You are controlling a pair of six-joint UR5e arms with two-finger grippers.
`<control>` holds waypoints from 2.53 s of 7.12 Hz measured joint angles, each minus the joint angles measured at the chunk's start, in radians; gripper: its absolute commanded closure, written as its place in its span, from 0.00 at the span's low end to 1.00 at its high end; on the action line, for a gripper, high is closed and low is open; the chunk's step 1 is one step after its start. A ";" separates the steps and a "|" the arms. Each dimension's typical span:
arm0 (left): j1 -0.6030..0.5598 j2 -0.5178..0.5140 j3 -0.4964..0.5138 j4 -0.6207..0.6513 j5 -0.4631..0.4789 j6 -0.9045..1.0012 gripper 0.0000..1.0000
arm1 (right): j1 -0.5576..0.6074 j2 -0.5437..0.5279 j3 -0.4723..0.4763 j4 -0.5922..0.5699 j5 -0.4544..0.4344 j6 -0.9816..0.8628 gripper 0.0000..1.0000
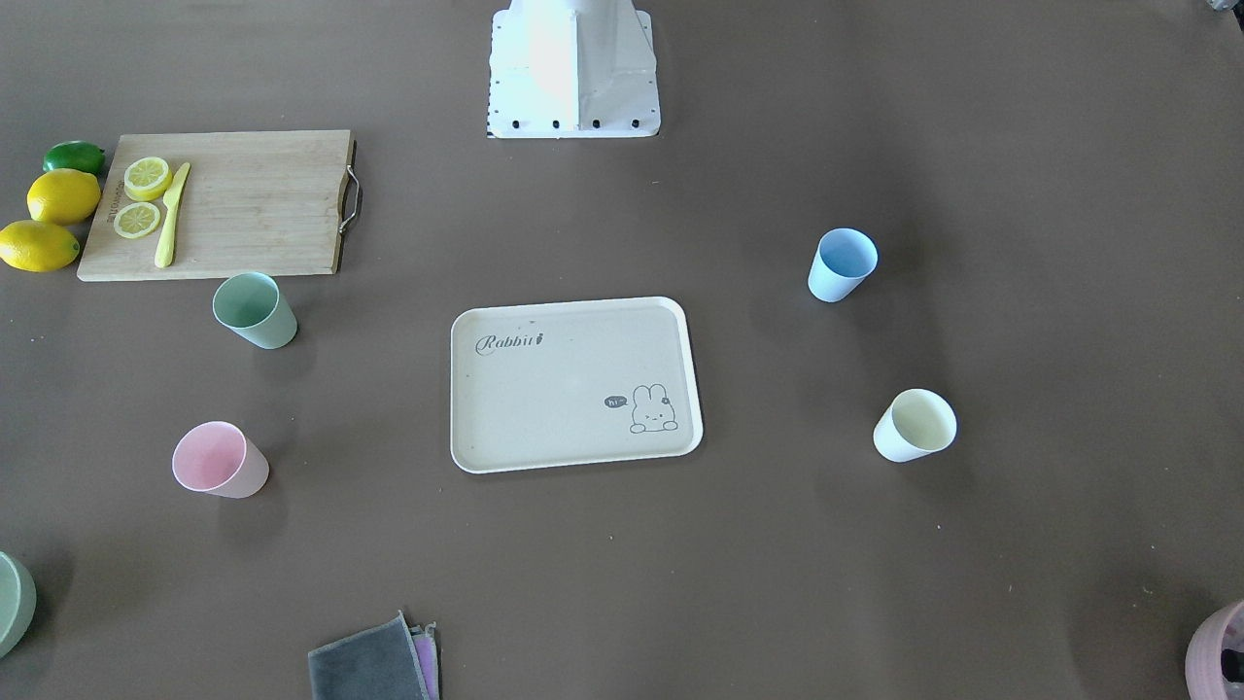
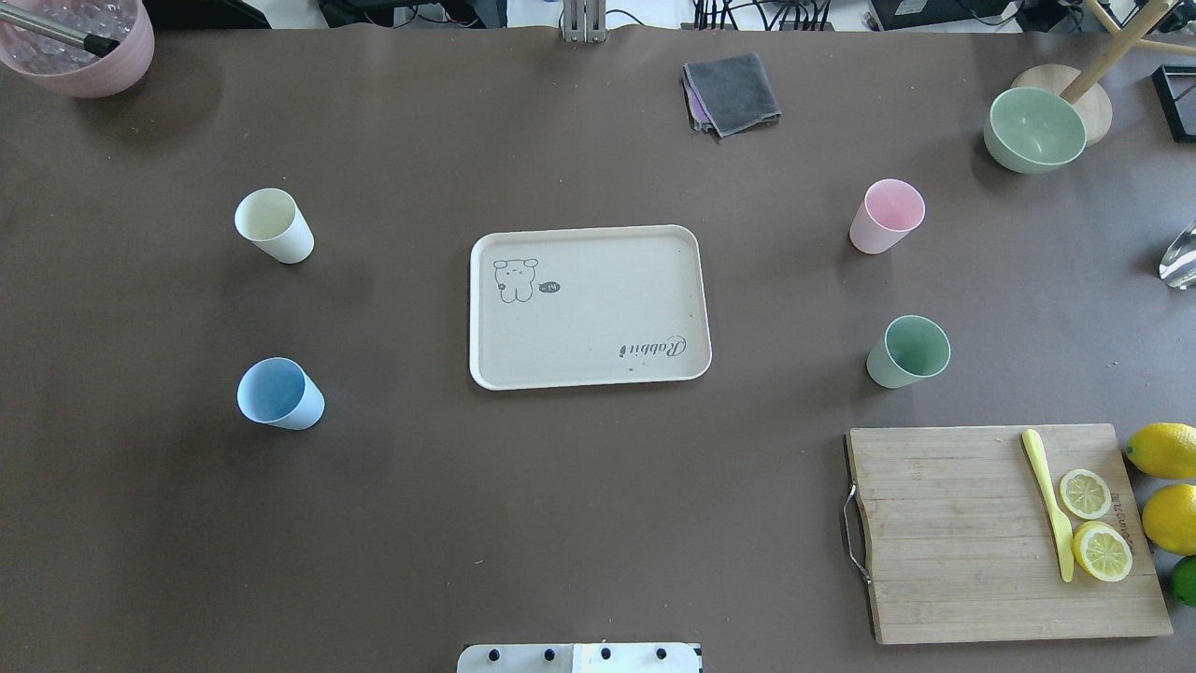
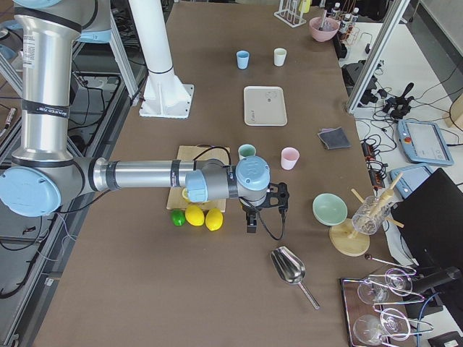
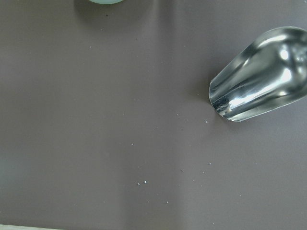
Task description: Place all cups on tray
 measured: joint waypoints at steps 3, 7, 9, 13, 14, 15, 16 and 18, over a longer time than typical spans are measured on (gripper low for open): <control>0.001 0.008 0.001 -0.027 0.001 -0.002 0.02 | 0.000 -0.003 0.000 0.001 0.000 0.000 0.00; 0.002 0.008 0.001 -0.029 0.003 -0.004 0.02 | 0.000 -0.005 -0.003 0.000 0.000 0.001 0.00; 0.002 0.010 0.002 -0.028 0.003 -0.004 0.02 | 0.000 -0.004 -0.004 0.000 -0.002 0.001 0.00; -0.001 0.048 -0.013 -0.025 -0.001 -0.004 0.02 | 0.000 0.000 -0.004 0.000 -0.008 0.003 0.00; -0.001 0.067 -0.029 -0.024 -0.001 -0.004 0.02 | 0.000 0.001 -0.004 -0.001 -0.010 0.003 0.00; -0.001 0.077 -0.038 -0.023 -0.001 -0.004 0.02 | 0.000 0.001 -0.005 -0.002 -0.011 0.003 0.00; -0.003 0.081 -0.042 -0.023 -0.001 -0.004 0.02 | 0.000 0.001 -0.007 -0.005 -0.012 0.006 0.00; -0.003 0.084 -0.058 -0.023 -0.004 -0.004 0.02 | 0.000 0.000 -0.009 -0.006 -0.014 0.008 0.00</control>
